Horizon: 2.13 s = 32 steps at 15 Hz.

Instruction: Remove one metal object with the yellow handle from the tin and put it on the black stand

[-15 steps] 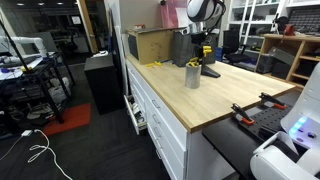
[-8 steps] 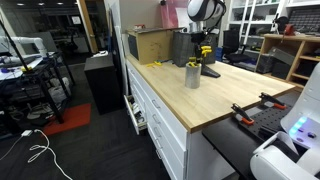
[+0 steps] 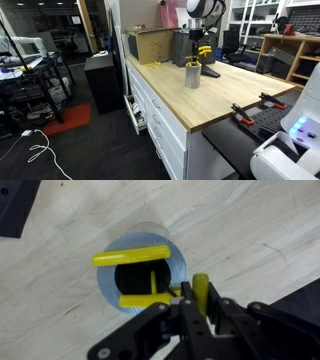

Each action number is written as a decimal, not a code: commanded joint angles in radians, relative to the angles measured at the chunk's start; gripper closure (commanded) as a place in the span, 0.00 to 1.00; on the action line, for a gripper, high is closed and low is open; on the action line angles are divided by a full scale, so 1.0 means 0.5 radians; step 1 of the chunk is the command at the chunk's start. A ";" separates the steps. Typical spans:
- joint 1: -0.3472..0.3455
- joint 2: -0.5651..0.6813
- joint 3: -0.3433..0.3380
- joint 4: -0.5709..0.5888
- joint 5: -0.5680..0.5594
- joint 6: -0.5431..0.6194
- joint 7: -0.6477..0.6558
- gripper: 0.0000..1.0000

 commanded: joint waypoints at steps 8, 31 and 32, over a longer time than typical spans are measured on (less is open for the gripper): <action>-0.097 -0.197 -0.082 -0.031 0.422 -0.361 0.240 0.96; -0.192 -0.945 -0.462 -0.490 1.298 -0.123 1.117 0.96; -0.193 -0.967 -0.470 -0.510 1.300 -0.079 1.159 0.96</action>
